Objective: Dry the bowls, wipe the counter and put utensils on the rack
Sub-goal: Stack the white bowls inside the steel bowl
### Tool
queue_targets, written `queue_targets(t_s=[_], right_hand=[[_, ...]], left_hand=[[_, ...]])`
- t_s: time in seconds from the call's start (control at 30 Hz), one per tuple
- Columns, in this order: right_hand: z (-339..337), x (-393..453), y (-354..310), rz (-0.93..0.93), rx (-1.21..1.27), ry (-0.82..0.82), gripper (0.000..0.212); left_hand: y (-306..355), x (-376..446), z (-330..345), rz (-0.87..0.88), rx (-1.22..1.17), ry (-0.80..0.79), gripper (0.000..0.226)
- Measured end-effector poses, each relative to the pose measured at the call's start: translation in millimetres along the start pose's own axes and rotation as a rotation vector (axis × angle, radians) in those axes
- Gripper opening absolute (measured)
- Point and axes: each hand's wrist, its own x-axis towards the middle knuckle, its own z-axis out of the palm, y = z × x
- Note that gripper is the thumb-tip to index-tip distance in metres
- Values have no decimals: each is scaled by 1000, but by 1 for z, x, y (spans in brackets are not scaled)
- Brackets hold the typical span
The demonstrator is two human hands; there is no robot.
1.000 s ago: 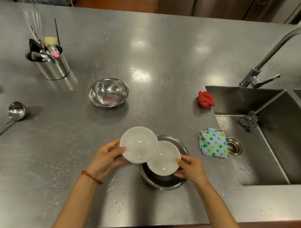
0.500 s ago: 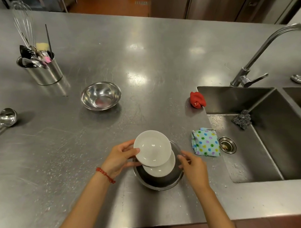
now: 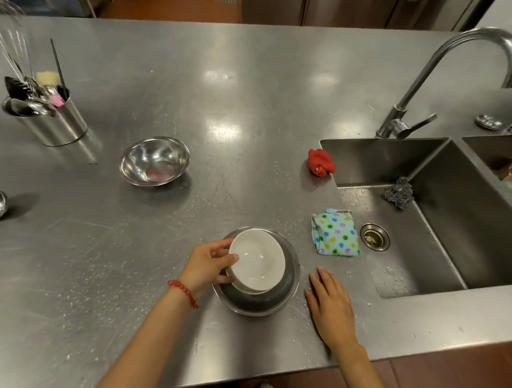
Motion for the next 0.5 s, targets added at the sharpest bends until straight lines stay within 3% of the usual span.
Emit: queue_targets(t_s=[0.5], right_hand=[[1, 0, 1, -10, 8, 5, 49]], left_hand=[[-6, 11, 1, 76, 198, 157, 26]])
